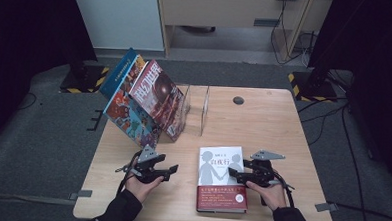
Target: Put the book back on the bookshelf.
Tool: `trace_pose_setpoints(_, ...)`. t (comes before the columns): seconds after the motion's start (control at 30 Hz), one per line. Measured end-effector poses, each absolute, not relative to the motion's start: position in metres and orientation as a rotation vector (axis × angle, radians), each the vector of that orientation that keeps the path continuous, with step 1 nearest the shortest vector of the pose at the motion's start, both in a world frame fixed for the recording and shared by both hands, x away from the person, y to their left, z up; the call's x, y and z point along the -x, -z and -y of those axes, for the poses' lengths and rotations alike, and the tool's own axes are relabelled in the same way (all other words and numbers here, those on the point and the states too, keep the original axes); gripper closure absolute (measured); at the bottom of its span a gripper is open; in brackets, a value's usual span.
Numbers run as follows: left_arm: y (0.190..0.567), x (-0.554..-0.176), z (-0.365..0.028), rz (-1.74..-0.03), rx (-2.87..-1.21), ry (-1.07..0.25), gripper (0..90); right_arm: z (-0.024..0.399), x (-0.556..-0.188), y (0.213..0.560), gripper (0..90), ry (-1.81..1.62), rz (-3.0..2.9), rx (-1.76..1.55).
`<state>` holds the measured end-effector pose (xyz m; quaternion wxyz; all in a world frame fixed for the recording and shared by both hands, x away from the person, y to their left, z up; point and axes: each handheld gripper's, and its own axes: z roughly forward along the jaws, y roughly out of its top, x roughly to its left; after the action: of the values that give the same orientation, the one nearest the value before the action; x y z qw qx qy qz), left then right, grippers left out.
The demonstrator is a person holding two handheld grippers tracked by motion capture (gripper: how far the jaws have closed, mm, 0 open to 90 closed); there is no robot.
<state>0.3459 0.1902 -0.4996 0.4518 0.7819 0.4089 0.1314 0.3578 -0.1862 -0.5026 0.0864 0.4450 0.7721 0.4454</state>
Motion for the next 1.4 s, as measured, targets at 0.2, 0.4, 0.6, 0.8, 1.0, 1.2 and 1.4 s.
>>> trace_pose_setpoints(0.2, 0.500, -0.346, -0.187, -0.995, -1.942, -0.320, 30.4, 0.183, -0.361, 0.499, 31.2, -1.369, -2.319, -1.298)
trace_pose_setpoints(0.4, 0.501, -0.347, -0.186, -0.997, -1.946, -0.316, 30.3, 0.174, -0.369, 0.500, 29.9, -1.400, -2.358, -1.305)
trace_pose_setpoints(0.6, 0.502, -0.347, -0.182, -0.988, -1.951, -0.304, 30.4, 0.172, -0.374, 0.501, 37.3, -1.449, -2.402, -1.369)
trace_pose_setpoints(0.8, 0.502, -0.346, -0.178, -0.974, -1.960, -0.292, 30.4, 0.168, -0.376, 0.501, 42.7, -1.471, -2.439, -1.387)
trace_pose_setpoints(1.0, 0.503, -0.347, -0.175, -0.969, -1.952, -0.280, 30.4, 0.171, -0.375, 0.498, 48.1, -1.486, -2.430, -1.419)
trace_pose_setpoints(1.2, 0.504, -0.349, -0.170, -0.978, -1.934, -0.240, 30.4, 0.172, -0.375, 0.496, 52.1, -1.503, -2.433, -1.442)
trace_pose_setpoints(1.4, 0.506, -0.352, -0.160, -0.974, -1.926, -0.223, 30.4, 0.177, -0.375, 0.493, 58.3, -1.546, -2.433, -1.472)
